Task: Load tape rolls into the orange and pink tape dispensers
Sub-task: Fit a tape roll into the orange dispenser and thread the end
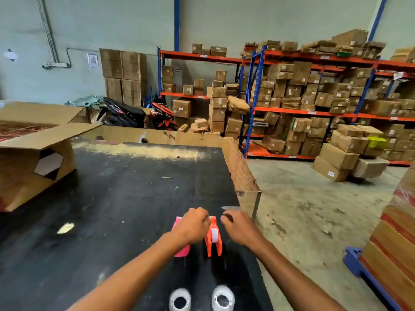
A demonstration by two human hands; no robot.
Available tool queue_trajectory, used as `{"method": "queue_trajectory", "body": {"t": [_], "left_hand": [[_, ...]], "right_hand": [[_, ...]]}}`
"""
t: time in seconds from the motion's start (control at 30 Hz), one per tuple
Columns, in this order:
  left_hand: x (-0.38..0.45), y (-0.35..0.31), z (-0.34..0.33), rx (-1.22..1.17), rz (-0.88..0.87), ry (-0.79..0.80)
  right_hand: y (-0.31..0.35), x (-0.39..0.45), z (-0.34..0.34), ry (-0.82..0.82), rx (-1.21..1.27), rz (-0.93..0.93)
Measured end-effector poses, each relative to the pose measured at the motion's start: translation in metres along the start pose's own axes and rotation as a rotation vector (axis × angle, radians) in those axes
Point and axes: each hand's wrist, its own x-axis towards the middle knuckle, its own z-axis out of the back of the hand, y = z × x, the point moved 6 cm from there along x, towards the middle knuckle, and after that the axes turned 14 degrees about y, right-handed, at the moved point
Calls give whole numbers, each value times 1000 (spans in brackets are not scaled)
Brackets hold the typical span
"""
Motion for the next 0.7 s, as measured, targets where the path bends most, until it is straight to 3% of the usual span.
{"method": "queue_trajectory", "body": {"t": [0.2, 0.37, 0.53, 0.7], "left_hand": [[-3, 2, -46, -95, 144, 123], [-13, 14, -51, -390, 201, -108], [-26, -3, -31, -658, 91, -359], [-30, -15, -24, -769, -9, -245]], "right_hand": [[-36, -12, -49, 136, 256, -89], [-26, -21, -56, 26, 329, 22], [-14, -32, -31, -161, 579, 96], [9, -59, -7, -159, 763, 210]]}}
